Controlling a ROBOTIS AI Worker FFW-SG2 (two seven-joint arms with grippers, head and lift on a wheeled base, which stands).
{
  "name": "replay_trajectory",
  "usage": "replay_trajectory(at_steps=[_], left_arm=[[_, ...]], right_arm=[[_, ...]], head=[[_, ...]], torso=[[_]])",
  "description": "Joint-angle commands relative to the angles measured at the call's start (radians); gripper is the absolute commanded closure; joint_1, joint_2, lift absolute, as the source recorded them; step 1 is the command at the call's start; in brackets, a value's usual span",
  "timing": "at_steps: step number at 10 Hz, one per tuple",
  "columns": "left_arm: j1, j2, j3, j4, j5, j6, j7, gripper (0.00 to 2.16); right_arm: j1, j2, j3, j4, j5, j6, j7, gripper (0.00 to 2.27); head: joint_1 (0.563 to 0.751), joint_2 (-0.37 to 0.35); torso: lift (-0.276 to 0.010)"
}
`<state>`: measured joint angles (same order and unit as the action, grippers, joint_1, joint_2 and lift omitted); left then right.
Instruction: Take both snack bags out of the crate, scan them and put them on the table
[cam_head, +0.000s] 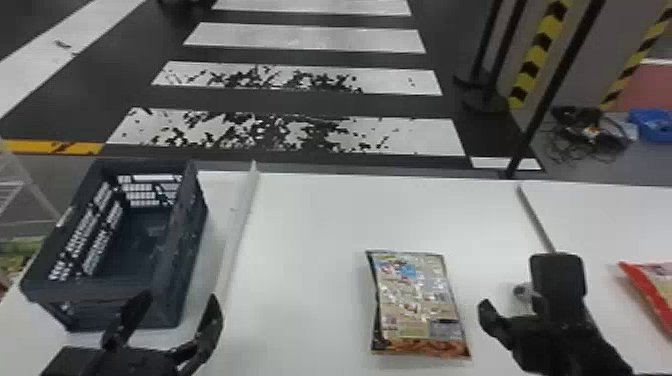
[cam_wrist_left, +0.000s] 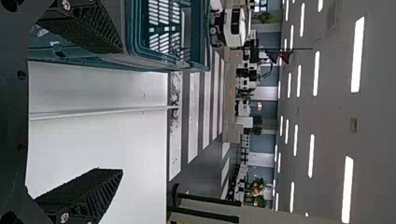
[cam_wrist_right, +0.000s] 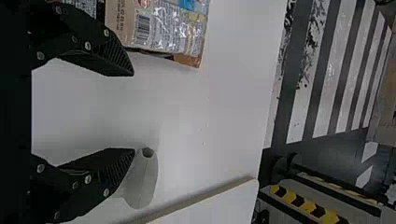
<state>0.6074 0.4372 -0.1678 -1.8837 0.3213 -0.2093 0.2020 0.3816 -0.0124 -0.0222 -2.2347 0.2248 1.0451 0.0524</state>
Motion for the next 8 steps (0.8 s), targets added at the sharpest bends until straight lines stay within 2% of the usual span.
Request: replay_trajectory(at_steps=[1, 5, 8], left_arm=[[0.0, 0.0, 0.001, -0.003, 0.004, -0.003, 0.0, 0.08], [0.0, 0.0, 0.002, -0.011, -0.001, -0.009, -0.001, 0.08], [0.008, 0.002, -0.004, -0.028, -0.022, -0.018, -0.012, 0.08]], right_arm=[[0.014, -0.001, -0.022, -0.002, 0.01, 0.0, -0.017, 0.08], [0.017, -0.012, -0.097, 0.021, -0.009, -0.006, -0.029, 0.08], [-0.027, -0.024, -0.136, 0.092, -0.055, -0.027, -0.026, 0.08]], head=[[0.695, -0.052], [0.695, -0.118], [0.695, -0.16]], torso=[[-0.092], [-0.092], [-0.092]])
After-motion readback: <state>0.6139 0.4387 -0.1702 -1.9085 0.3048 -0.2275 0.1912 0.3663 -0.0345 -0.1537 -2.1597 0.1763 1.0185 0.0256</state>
